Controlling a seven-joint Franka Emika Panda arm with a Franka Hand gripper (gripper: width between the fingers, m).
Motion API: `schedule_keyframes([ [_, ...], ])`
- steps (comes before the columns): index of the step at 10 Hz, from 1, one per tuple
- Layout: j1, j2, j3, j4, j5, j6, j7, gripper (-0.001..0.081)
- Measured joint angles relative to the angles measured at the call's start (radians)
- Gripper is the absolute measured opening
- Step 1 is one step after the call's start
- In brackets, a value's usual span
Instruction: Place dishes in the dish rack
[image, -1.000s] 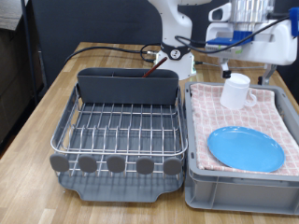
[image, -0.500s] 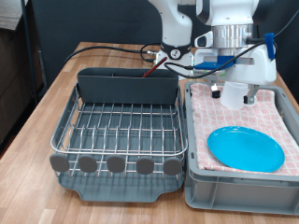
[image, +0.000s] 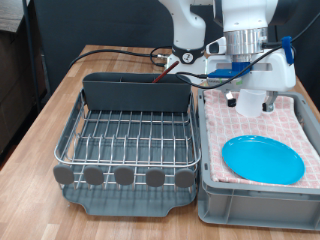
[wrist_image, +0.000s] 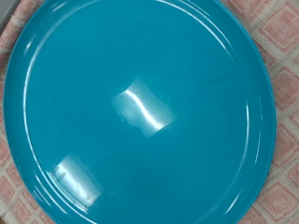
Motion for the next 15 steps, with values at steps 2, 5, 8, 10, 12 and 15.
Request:
schedule_keyframes([
  [2, 0.000, 0.003, 0.002, -0.011, 0.000, -0.001, -0.008, 0.0802],
  [5, 0.000, 0.020, 0.021, -0.020, 0.125, 0.010, -0.123, 0.0802],
  [8, -0.001, 0.058, 0.036, -0.022, 0.227, 0.063, -0.221, 0.0802],
  [10, -0.005, 0.086, 0.053, -0.022, 0.316, 0.096, -0.300, 0.0802],
  [12, -0.010, 0.108, 0.069, -0.021, 0.377, 0.120, -0.356, 0.0802],
  [15, -0.022, 0.134, 0.094, -0.015, 0.432, 0.140, -0.408, 0.0802],
])
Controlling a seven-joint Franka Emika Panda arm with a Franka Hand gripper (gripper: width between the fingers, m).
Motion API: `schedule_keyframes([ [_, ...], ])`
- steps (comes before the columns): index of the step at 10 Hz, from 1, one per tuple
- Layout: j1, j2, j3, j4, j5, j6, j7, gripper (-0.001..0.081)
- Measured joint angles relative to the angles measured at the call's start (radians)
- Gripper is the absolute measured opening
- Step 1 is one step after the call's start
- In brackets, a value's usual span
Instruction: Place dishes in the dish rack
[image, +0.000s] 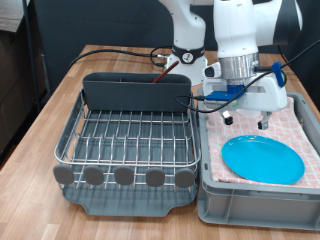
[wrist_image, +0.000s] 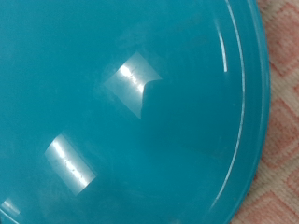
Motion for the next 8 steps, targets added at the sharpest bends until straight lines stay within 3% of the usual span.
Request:
schedule_keyframes([
  [8, -0.042, 0.085, 0.048, 0.063, 0.056, 0.021, -0.059, 0.0802],
])
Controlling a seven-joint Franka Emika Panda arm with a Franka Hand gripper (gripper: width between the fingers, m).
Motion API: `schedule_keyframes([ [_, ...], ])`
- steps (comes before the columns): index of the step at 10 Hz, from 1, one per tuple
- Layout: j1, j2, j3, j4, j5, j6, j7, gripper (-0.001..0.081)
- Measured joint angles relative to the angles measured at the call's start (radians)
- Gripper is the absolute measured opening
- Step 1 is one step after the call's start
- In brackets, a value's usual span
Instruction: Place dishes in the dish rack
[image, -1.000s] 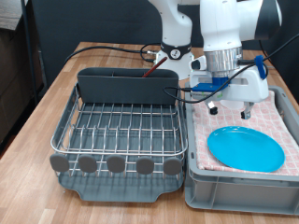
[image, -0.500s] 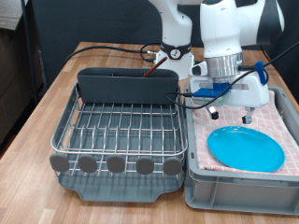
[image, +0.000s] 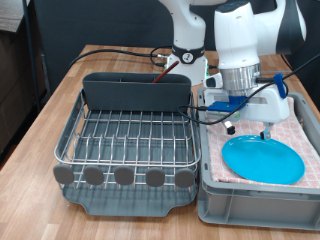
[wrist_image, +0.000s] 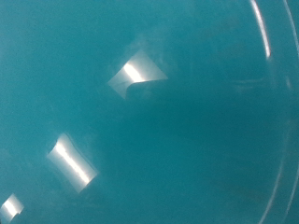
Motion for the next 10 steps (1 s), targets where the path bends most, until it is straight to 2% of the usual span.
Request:
schedule_keyframes([
  [4, -0.066, 0.025, 0.076, 0.007, 0.066, 0.057, -0.062, 0.0802],
  [5, -0.079, 0.028, 0.089, 0.007, 0.070, 0.062, -0.068, 0.0722],
  [6, -0.091, 0.030, 0.101, 0.007, 0.073, 0.065, -0.070, 0.0544],
  [7, -0.102, 0.033, 0.112, 0.007, 0.075, 0.071, -0.072, 0.0544],
  [8, -0.113, 0.035, 0.124, 0.007, 0.078, 0.072, -0.073, 0.0360],
  [9, -0.125, 0.036, 0.136, 0.005, 0.085, 0.073, -0.078, 0.0360],
  [10, -0.139, 0.037, 0.151, 0.000, 0.093, 0.076, -0.087, 0.0172],
])
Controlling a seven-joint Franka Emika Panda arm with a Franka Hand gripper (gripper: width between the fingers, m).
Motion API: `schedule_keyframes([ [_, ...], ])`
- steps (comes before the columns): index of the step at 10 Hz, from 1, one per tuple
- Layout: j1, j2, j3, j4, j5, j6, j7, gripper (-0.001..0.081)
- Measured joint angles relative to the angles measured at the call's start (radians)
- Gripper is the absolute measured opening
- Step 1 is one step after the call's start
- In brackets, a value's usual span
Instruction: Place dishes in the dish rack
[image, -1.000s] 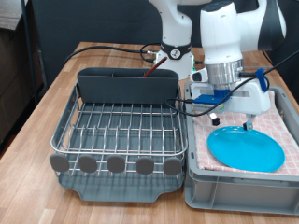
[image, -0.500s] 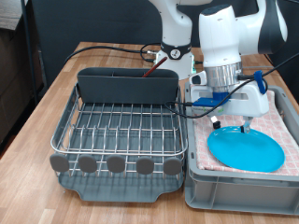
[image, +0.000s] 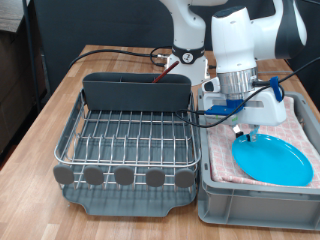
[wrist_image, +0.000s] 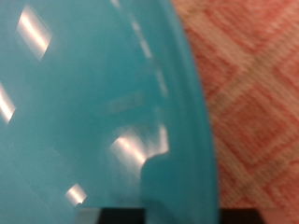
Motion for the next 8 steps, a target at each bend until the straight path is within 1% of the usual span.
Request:
schedule_keyframes([
  [1, -0.015, 0.001, 0.016, -0.004, 0.008, 0.005, -0.008, 0.0172],
  [2, -0.030, 0.001, 0.035, -0.006, 0.016, 0.017, -0.016, 0.0041],
  [4, -0.047, 0.001, 0.056, -0.009, 0.018, 0.029, -0.018, 0.0034],
  [5, -0.045, 0.001, 0.054, -0.010, 0.016, 0.033, -0.017, 0.0034],
  [6, -0.030, 0.001, 0.039, -0.010, 0.010, 0.033, -0.011, 0.0034],
  [7, -0.002, 0.000, 0.010, -0.011, -0.005, 0.033, 0.005, 0.0034],
  [8, 0.036, -0.003, -0.029, -0.013, -0.028, 0.033, 0.031, 0.0034],
])
